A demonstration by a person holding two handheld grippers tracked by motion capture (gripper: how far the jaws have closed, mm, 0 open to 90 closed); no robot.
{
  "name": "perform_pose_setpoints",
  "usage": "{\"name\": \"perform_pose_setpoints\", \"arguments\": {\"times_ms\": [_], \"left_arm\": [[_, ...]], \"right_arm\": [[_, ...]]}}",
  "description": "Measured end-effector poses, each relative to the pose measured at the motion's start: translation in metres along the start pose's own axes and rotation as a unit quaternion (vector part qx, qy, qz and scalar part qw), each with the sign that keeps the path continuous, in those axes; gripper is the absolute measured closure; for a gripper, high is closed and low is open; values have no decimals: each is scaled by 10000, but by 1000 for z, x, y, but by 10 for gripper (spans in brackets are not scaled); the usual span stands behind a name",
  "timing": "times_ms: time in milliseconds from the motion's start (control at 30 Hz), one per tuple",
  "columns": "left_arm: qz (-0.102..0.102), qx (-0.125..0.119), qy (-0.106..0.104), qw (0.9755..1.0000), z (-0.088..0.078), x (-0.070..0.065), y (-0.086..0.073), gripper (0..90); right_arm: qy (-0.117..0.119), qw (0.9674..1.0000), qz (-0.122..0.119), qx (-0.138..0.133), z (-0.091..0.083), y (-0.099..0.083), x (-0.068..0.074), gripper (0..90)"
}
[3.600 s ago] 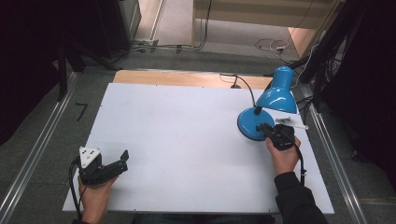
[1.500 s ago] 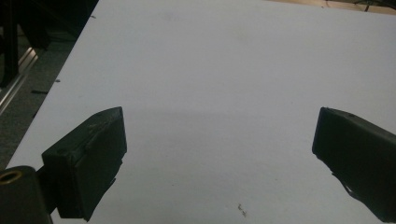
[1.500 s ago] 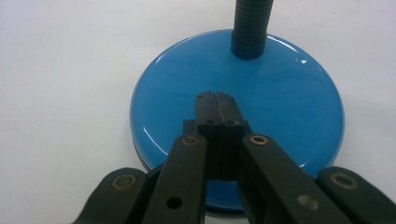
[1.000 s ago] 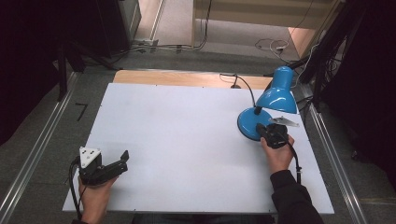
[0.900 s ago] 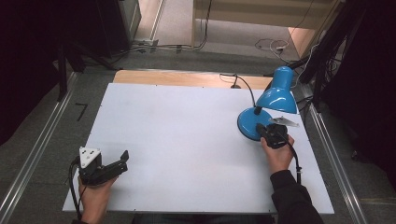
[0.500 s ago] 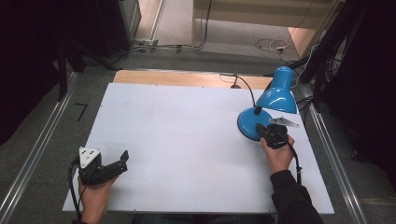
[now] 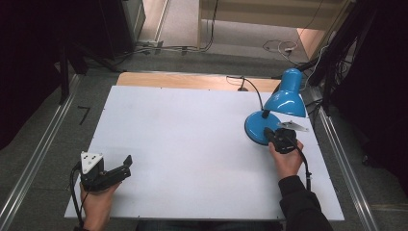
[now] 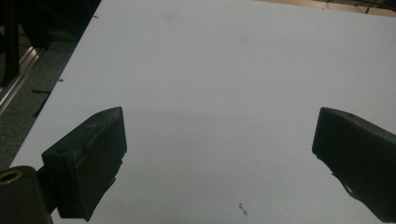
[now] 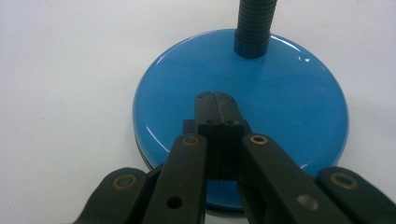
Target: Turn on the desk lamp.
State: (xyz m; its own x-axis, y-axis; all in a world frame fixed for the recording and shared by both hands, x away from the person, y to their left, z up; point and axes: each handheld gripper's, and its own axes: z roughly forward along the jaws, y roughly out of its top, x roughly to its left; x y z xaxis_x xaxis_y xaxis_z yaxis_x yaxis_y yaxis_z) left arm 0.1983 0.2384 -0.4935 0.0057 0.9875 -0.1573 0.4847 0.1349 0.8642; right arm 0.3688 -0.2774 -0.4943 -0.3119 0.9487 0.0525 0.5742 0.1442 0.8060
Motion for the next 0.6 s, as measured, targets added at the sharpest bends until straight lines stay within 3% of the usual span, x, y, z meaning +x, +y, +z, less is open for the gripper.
{"name": "perform_pose_setpoints", "arguments": {"times_ms": [433,600], "left_arm": [[13,-5,-14,10000,0,-1,0,35],[8,-5,-15,10000,0,0,0,35]], "right_arm": [[47,9999,65,74,-1,-1,0,879],[91,9999,126,19,-2,-2,-2,813]]}}
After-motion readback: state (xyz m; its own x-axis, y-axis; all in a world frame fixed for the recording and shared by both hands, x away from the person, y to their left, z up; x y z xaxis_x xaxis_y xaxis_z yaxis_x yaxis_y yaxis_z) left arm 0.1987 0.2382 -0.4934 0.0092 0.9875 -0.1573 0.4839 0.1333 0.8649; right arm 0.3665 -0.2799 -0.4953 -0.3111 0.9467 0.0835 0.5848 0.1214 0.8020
